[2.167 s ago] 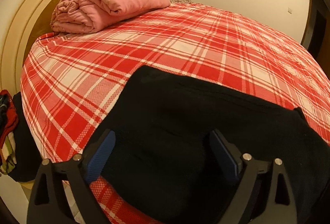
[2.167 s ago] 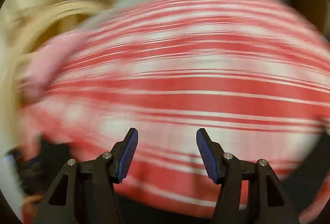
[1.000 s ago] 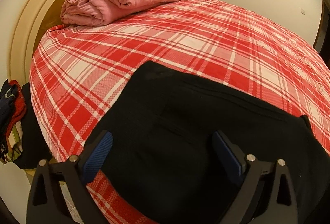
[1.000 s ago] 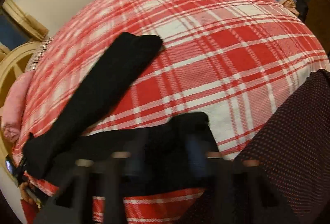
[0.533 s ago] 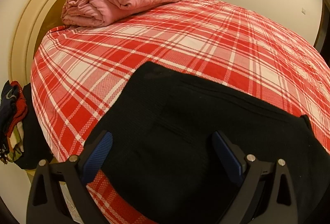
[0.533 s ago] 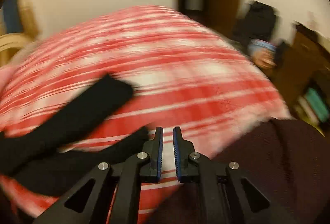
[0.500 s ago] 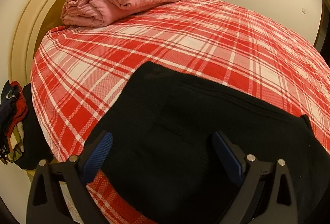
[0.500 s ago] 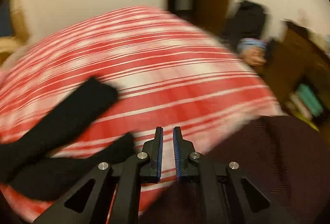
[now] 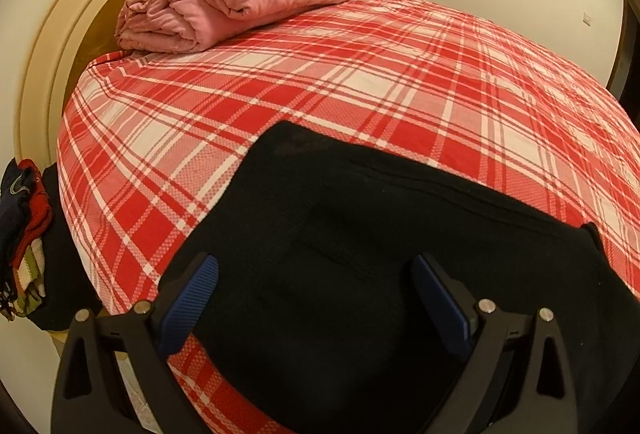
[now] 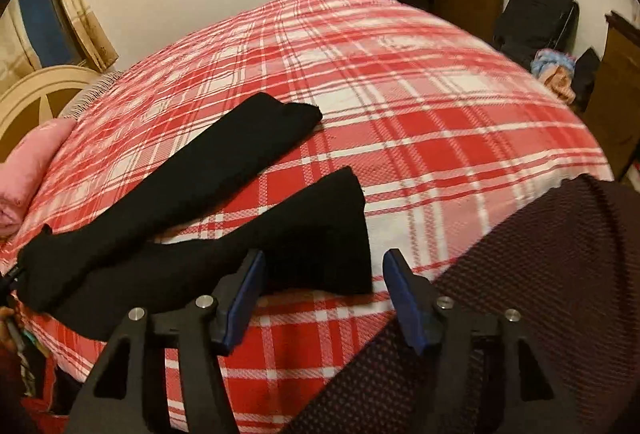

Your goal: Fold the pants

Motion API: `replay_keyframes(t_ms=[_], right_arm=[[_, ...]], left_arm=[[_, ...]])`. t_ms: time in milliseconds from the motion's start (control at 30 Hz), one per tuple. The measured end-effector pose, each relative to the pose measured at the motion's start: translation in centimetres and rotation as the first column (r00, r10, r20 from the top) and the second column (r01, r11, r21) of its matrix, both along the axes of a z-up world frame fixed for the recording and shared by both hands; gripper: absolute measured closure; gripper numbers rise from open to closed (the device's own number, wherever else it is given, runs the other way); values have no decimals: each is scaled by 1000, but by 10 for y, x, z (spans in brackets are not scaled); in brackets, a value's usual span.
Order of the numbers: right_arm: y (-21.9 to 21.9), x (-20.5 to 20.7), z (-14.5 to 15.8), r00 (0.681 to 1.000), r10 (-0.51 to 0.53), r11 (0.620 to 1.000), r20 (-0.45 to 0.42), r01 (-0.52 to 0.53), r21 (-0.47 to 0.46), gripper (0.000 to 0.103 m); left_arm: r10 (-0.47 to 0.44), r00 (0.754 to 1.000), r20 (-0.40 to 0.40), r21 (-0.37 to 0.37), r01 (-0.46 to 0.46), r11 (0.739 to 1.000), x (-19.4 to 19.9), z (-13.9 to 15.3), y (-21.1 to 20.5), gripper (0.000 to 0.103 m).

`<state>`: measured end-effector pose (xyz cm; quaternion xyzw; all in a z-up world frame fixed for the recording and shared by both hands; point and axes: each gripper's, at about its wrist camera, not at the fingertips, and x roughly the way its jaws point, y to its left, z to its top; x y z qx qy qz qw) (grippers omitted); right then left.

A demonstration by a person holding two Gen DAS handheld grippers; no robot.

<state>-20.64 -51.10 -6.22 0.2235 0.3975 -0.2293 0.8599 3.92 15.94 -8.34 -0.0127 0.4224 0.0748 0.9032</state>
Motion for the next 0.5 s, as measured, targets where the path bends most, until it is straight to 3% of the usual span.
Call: replay_keyframes(t_ms=[67, 100, 133, 200, 267, 367, 500], right_arm=[[-3, 13, -8, 999, 14, 1000, -44, -14, -6, 47], [-4, 18, -14, 997, 40, 999, -64, -39, 16, 64], [-4, 24, -21, 994, 58, 998, -97, -55, 41, 71], [-1, 30, -21, 990, 63, 998, -128, -63, 7, 74], [-1, 33, -15, 986, 63, 998, -157, -60, 26, 99], [0, 29, 13, 988, 77, 995, -132, -69, 65, 99], [1, 11, 66, 997, 75, 993, -10, -74, 96, 99]], left_arm=[[2, 1000, 1, 6, -2, 1000, 0, 0, -1, 3], [3, 1000, 1, 6, -3, 1000, 0, 0, -2, 3], [5, 1000, -1, 5, -5, 1000, 0, 0, -2, 3], [6, 1000, -2, 2, -6, 1000, 0, 0, -1, 3], [6, 1000, -1, -1, -6, 1000, 1, 0, -1, 3], [4, 1000, -3, 0, -4, 1000, 1, 0, -2, 3], [1, 1000, -12, -3, -1, 1000, 2, 0, -1, 3]])
